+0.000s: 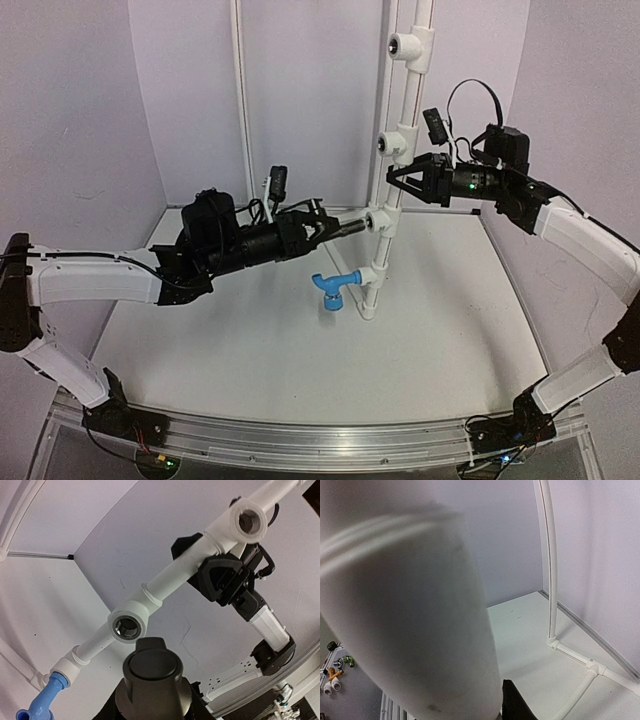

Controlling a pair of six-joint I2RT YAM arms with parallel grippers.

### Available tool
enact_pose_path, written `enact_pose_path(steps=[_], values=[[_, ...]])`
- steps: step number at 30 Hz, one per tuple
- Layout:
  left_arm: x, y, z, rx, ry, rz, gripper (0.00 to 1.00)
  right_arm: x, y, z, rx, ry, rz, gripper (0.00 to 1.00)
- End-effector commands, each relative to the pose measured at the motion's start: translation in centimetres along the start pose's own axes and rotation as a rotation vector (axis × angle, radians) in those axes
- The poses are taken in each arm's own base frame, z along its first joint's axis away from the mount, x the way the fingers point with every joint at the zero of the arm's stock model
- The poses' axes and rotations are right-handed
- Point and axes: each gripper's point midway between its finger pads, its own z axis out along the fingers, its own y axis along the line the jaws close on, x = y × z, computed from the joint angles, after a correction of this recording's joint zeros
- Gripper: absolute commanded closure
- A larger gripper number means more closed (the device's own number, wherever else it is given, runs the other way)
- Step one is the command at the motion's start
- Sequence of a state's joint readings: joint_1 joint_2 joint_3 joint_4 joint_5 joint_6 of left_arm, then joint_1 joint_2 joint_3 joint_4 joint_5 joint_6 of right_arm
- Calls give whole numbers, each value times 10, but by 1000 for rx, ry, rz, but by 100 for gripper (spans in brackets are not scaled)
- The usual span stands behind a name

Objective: Install the water faucets

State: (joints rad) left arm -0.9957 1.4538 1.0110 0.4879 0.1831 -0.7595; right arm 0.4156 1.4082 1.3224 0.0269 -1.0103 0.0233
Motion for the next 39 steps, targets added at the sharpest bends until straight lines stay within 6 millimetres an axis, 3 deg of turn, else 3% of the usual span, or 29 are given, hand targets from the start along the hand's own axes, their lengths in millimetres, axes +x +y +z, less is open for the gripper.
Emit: enact_pose_path(steps=[1, 7, 13, 20, 39], values=[[-40, -14, -18, 161, -123, -123, 100, -15, 4, 0, -22, -27, 44, 77], [-31, -27, -16, 208, -53, -13, 100, -12, 7, -1, -34, -19, 46, 79], [-29, -21, -17, 163, -25, 104, 100, -12, 8, -2, -31, -14, 53, 81], [-29, -18, 2, 214, -11, 24, 100, -11, 9, -3, -31, -7, 58, 89], [-43, -3, 16, 214, -76, 2, 100, -7, 12, -3, -47, 12, 65, 95]])
